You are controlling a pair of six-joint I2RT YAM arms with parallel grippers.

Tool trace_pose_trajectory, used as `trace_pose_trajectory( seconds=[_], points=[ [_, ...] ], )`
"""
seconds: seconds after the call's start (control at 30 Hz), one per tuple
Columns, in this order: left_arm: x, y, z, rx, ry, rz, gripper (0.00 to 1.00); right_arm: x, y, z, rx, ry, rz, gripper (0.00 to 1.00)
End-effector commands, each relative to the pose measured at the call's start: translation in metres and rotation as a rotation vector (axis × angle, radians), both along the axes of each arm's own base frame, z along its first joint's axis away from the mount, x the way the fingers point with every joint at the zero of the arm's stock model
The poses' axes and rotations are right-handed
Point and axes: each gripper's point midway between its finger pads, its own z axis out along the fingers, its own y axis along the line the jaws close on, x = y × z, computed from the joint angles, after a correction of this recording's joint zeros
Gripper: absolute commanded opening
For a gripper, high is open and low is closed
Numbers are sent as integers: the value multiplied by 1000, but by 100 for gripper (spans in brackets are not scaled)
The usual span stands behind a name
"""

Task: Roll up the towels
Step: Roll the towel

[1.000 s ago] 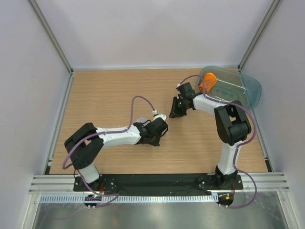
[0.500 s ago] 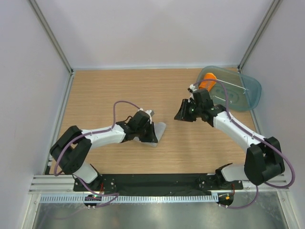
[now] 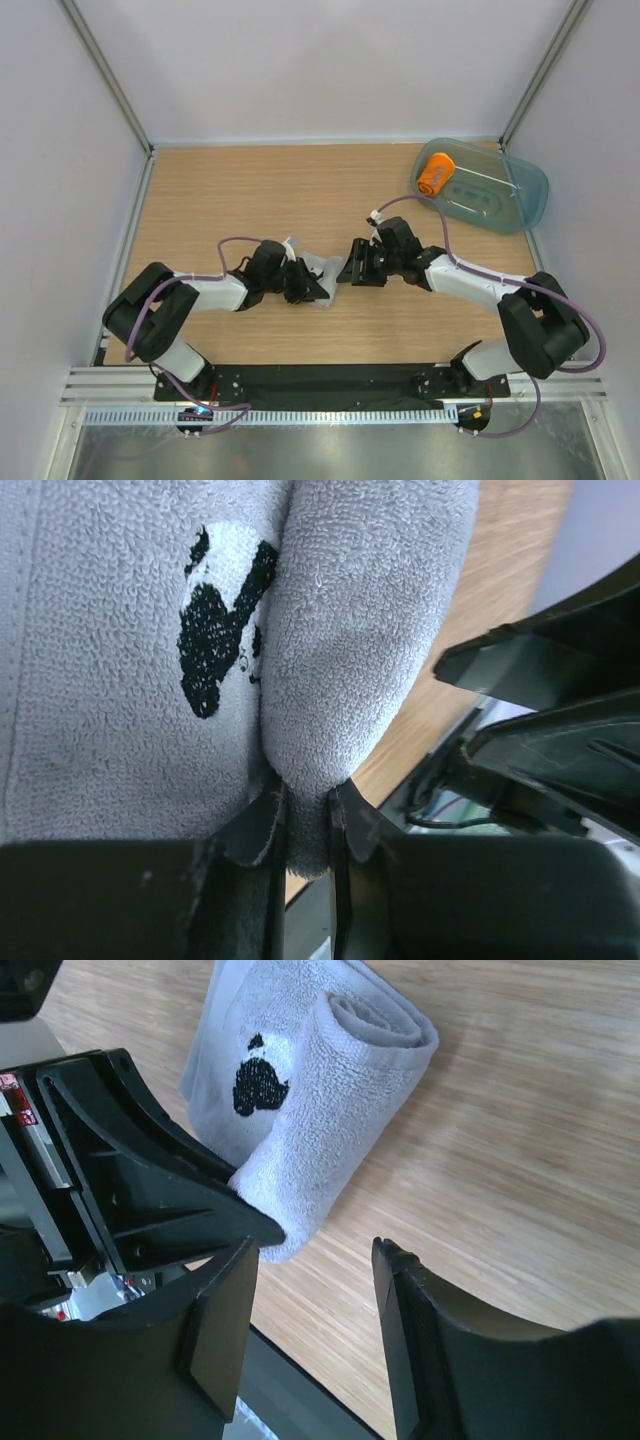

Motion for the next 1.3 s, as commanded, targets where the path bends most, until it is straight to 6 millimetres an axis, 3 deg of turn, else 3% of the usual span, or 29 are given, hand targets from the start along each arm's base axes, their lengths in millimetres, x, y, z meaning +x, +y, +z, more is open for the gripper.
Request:
trace_pose_trajectory(
  seconds=[0.0,0.37,0.93,1.07,1.13,1.27],
  points=[
    [6,-9,14,-129,23,18,0,14,13,7,38,-58,-18,57],
    [11,5,-4,-114,123,59,0,33,27,-27,24,-55,-35,62],
    [8,14,-16,-111,184,58,0,41,50,-12,276,-175,-45,61],
    [8,15,-15,-113,182,57,0,43,51,-28,248,-141,-56,61],
    [8,14,-15,-117,185,55,0,44,53,-34,243,-130,-57,60],
    [7,14,-15,-118,193,51,0,44,54,-43,202,-124,-61,44]
  ],
)
